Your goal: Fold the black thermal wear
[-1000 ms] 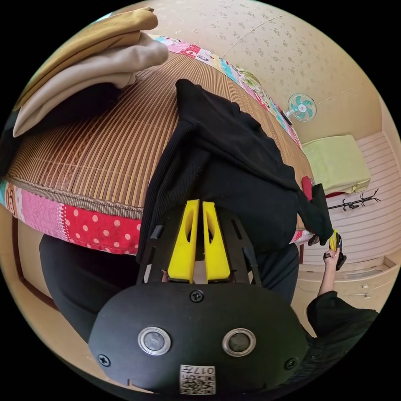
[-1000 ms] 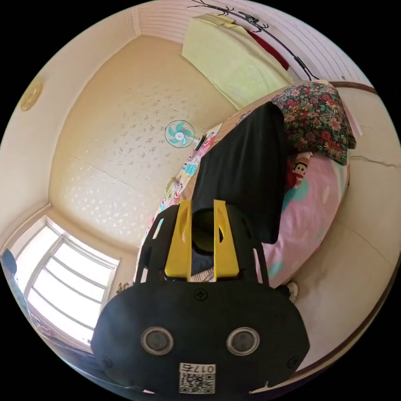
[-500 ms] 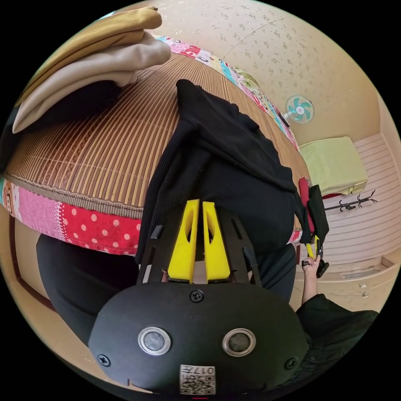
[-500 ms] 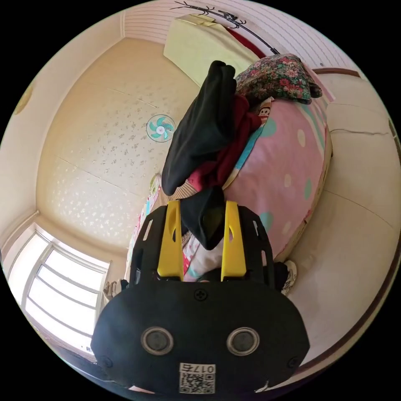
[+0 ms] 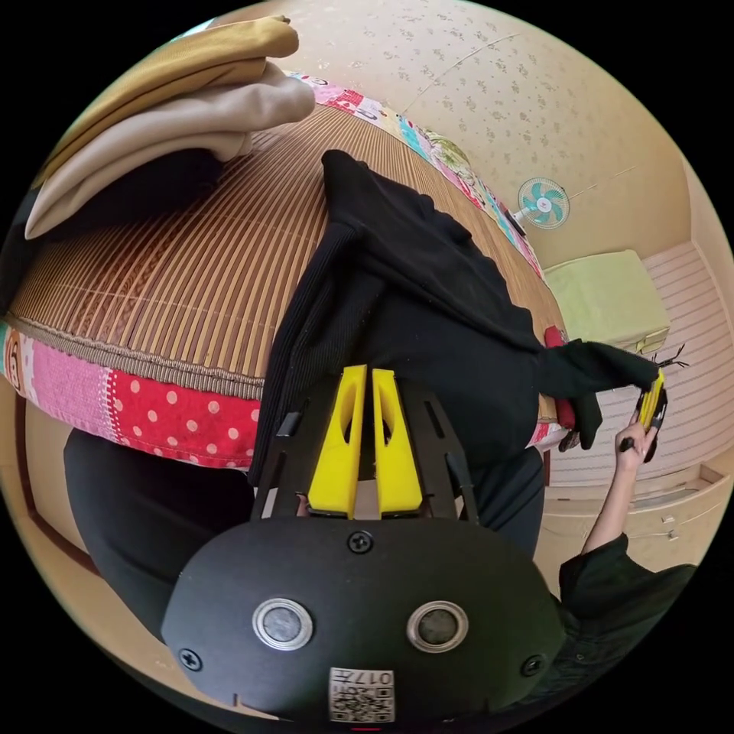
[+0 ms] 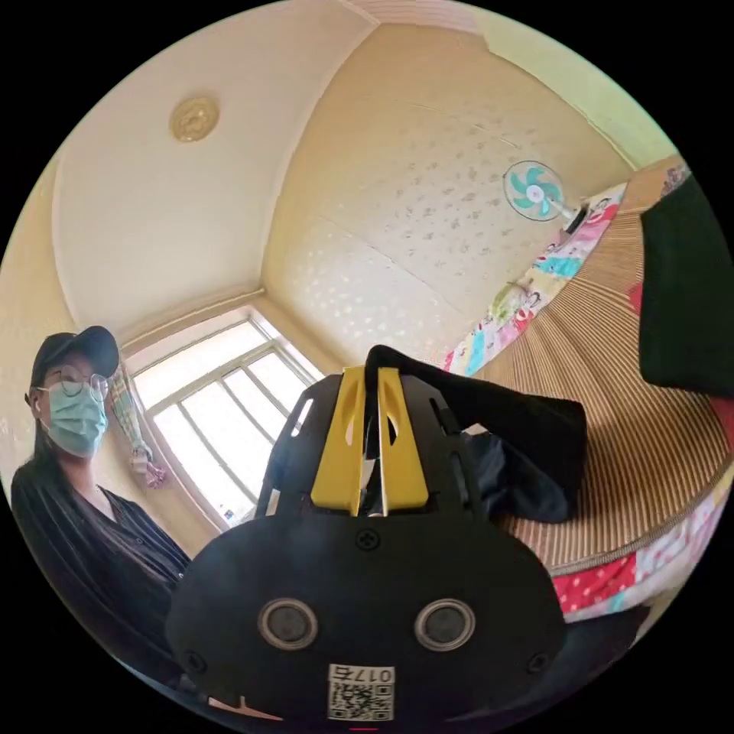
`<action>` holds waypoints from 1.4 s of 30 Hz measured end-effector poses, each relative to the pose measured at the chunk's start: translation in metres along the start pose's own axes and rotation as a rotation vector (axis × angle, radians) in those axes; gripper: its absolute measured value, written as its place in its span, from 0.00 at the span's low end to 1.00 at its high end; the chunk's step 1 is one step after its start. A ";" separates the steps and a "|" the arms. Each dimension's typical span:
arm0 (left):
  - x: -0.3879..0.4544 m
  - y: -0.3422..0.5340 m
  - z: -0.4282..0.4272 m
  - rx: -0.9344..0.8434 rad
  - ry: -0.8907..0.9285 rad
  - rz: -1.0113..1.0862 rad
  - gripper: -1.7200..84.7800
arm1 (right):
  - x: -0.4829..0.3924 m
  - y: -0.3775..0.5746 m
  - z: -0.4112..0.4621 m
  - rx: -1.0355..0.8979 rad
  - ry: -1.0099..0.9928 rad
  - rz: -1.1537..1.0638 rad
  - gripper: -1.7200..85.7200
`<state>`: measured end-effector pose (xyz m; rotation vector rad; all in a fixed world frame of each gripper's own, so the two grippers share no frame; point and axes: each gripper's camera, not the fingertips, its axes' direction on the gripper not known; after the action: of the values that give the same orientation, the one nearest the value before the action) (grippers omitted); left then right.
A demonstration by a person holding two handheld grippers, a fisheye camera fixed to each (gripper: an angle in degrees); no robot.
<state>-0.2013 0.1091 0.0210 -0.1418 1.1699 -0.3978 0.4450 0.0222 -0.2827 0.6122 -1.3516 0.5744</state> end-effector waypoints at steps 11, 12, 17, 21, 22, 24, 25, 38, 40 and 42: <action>-0.004 0.011 -0.011 0.029 0.019 0.023 0.02 | -0.083 0.257 0.318 -0.853 -0.205 -0.081 0.11; -0.004 0.011 -0.012 0.027 0.020 0.027 0.02 | -0.077 0.271 0.316 -0.863 -0.216 -0.050 0.11; -0.007 0.015 -0.016 0.029 0.029 0.046 0.02 | -0.006 0.321 0.264 -0.872 -0.051 0.113 0.10; -0.001 0.015 -0.019 0.020 0.003 0.074 0.02 | 0.017 0.302 0.218 -0.865 0.312 -0.002 0.10; 0.001 0.015 -0.021 0.017 -0.004 0.069 0.03 | 0.020 0.295 0.205 -0.861 0.432 -0.054 0.10; 0.008 0.013 -0.026 -0.001 -0.018 0.060 0.04 | 0.023 0.287 0.190 -0.847 0.569 -0.114 0.10; 0.016 0.009 -0.032 -0.019 -0.033 0.061 0.05 | 0.027 0.285 0.182 -0.844 0.634 -0.132 0.10; 0.054 -0.181 0.017 -0.078 0.131 0.040 0.16 | 0.090 0.407 0.162 -0.682 0.806 -0.294 0.08; 0.046 -0.190 0.026 -0.083 0.252 0.001 0.13 | 0.087 0.416 0.172 -0.716 0.841 -0.363 0.08; 0.051 -0.197 0.018 -0.062 0.360 0.044 0.07 | 0.088 0.422 0.174 -0.707 0.863 -0.369 0.08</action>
<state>-0.2131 -0.0934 0.0452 -0.1001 1.5384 -0.3565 0.0401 0.2051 -0.1455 -0.0084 -0.5221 0.0052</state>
